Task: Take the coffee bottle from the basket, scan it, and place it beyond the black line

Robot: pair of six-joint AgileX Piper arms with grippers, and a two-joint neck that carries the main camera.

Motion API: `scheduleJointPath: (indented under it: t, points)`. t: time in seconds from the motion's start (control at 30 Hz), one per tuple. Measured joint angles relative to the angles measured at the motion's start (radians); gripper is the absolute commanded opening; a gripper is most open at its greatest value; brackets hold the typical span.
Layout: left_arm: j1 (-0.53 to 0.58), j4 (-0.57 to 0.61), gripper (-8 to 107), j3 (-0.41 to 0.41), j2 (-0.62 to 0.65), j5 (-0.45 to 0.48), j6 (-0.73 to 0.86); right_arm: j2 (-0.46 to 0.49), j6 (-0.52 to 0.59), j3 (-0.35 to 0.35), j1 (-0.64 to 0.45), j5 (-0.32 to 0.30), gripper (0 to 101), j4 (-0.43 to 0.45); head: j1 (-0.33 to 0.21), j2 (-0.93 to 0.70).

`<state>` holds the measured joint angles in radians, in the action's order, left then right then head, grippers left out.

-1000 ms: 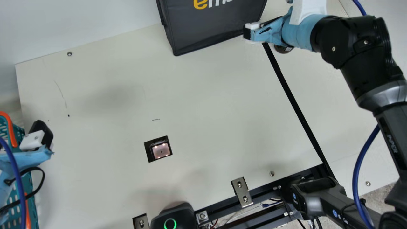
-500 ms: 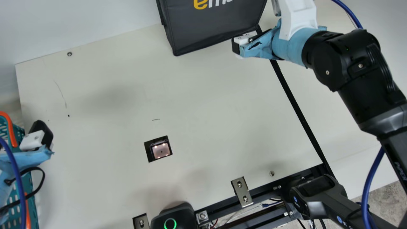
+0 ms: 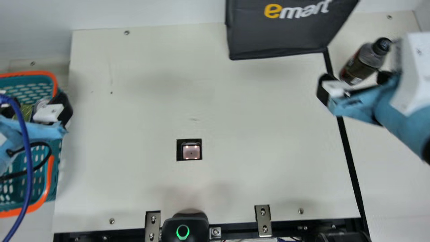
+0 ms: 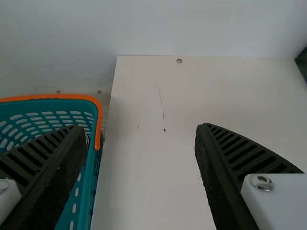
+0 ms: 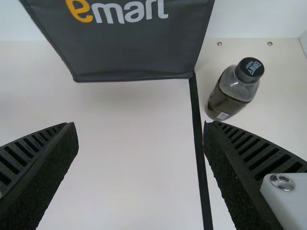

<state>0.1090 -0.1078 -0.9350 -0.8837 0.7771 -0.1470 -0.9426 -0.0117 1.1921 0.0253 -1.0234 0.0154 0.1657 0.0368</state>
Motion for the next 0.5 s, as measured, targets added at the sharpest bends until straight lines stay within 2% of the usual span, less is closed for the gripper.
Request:
scheduleJointPath:
  t: [0.4,0.5]
  points:
    - [-0.041,0.068,90,-0.132,0.064,0.208,0.096,0.201,0.051,0.026,-0.014,-0.197,91,-0.001,0.000,-0.006]
    - [-0.051,0.082,90,-0.164,0.080,0.259,0.119,0.204,0.051,0.026,-0.014,-0.199,91,-0.001,0.000,-0.006]
